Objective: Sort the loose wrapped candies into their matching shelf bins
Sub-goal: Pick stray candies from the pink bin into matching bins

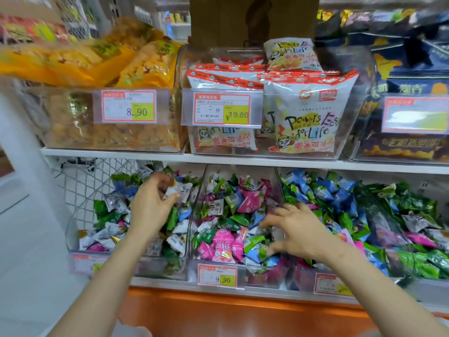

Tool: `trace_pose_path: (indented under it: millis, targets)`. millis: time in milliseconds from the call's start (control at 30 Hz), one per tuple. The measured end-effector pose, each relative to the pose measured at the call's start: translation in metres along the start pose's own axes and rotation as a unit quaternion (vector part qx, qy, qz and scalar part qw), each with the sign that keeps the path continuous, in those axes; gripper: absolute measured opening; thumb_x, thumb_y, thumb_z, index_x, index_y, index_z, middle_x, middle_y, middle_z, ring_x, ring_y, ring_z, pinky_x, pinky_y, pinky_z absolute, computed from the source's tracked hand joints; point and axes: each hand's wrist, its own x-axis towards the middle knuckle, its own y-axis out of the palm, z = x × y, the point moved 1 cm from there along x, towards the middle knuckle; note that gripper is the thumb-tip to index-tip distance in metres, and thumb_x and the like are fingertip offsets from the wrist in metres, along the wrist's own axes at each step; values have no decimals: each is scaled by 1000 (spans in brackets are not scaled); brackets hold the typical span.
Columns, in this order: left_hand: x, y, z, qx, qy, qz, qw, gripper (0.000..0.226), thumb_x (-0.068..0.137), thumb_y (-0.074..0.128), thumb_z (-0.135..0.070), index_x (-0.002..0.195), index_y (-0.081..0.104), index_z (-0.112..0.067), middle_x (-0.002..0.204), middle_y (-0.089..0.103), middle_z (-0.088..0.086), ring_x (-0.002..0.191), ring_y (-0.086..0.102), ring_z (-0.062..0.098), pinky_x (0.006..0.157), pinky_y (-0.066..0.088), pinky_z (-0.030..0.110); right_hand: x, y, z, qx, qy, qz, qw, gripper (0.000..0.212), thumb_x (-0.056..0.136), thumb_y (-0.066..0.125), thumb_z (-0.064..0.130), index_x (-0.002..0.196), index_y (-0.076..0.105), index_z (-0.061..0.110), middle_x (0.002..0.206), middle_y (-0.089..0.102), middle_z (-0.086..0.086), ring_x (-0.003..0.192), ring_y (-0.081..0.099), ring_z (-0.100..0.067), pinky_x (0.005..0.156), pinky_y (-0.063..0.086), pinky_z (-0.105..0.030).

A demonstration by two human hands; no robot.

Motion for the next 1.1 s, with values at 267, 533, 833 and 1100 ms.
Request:
trace_pose_path:
  millis: [267, 533, 833, 1100]
  targets:
    - [-6, 11, -5, -80, 51, 65, 993, 26, 88, 63, -15, 112, 53, -16, 98, 57, 0, 78, 54, 4, 63, 40, 13, -5, 10, 4, -91, 19, -14, 996, 55, 84, 56, 24, 136, 37, 24, 121, 54, 0, 124, 38, -19, 116, 5, -44]
    - [-10, 15, -14, -173, -6, 98, 980, 22, 84, 67, -17, 101, 53, -15, 87, 55, -5, 75, 50, 8, 64, 39, 11, 0, -21, 18, 304, 47, -182, 934, 39, 81, 71, 21, 110, 46, 26, 91, 59, -2, 79, 52, -11, 75, 43, -21]
    - [13, 6, 14, -48, -119, 33, 991, 35, 87, 64, -16, 119, 57, -5, 120, 56, 16, 109, 55, 32, 89, 42, 34, 102, -28, 89, 464, 29, -143, 874, 55, 83, 71, 20, 132, 47, 20, 128, 50, -4, 99, 59, -18, 79, 48, -24]
    - [7, 14, 5, 26, 48, 74, 996, 23, 88, 61, -16, 110, 63, -13, 114, 62, 4, 108, 54, 20, 83, 40, 26, 72, 2, 53, 358, 39, -171, 917, 29, 89, 59, 13, 117, 61, 17, 115, 61, -1, 89, 53, -8, 75, 38, -17]
